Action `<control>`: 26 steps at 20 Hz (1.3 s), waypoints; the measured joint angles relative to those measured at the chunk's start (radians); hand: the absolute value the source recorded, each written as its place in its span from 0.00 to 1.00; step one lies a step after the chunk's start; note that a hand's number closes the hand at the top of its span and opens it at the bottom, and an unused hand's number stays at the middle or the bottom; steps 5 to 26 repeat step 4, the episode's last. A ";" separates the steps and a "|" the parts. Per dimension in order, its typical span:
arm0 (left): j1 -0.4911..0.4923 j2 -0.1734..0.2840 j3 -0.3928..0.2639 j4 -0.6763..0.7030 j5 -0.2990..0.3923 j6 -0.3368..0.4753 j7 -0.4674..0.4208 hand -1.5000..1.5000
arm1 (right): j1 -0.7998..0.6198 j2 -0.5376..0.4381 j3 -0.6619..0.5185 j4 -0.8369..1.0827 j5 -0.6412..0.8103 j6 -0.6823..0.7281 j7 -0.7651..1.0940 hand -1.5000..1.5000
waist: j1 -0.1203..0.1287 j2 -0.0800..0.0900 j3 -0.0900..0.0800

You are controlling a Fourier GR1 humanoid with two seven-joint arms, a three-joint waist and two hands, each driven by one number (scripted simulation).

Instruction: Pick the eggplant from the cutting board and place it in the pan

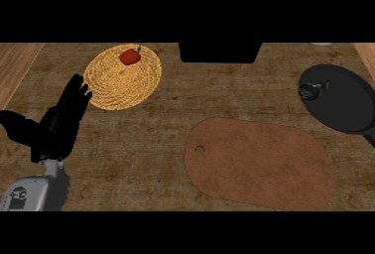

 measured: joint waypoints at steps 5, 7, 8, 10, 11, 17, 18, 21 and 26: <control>0.009 0.003 0.008 0.002 0.007 -0.006 -0.004 0.50 | 0.044 -0.012 -0.003 -0.023 -0.013 0.010 -0.006 0.00 | -0.004 -0.002 0.000; 0.009 0.003 0.008 0.002 0.007 -0.006 -0.004 0.50 | 0.044 -0.012 -0.003 -0.023 -0.013 0.010 -0.006 0.00 | -0.004 -0.002 0.000; 0.009 0.003 0.008 0.002 0.007 -0.006 -0.004 0.50 | 0.044 -0.012 -0.003 -0.023 -0.013 0.010 -0.006 0.00 | -0.004 -0.002 0.000; 0.009 0.003 0.008 0.002 0.007 -0.006 -0.004 0.50 | 0.044 -0.012 -0.003 -0.023 -0.013 0.010 -0.006 0.00 | -0.004 -0.002 0.000; 0.009 0.003 0.008 0.002 0.007 -0.006 -0.004 0.50 | 0.044 -0.012 -0.003 -0.023 -0.013 0.010 -0.006 0.00 | -0.004 -0.002 0.000; 0.009 0.003 0.008 0.002 0.007 -0.006 -0.004 0.50 | 0.044 -0.012 -0.003 -0.023 -0.013 0.010 -0.006 0.00 | -0.004 -0.002 0.000; 0.009 0.003 0.008 0.002 0.007 -0.006 -0.004 0.50 | 0.044 -0.012 -0.003 -0.023 -0.013 0.010 -0.006 0.00 | -0.004 -0.002 0.000; 0.009 0.003 0.008 0.002 0.007 -0.006 -0.004 0.50 | 0.044 -0.012 -0.003 -0.023 -0.013 0.010 -0.006 0.00 | -0.004 -0.002 0.000; 0.009 0.003 0.008 0.002 0.007 -0.006 -0.004 0.50 | 0.044 -0.012 -0.003 -0.023 -0.013 0.010 -0.006 0.00 | -0.004 -0.002 0.000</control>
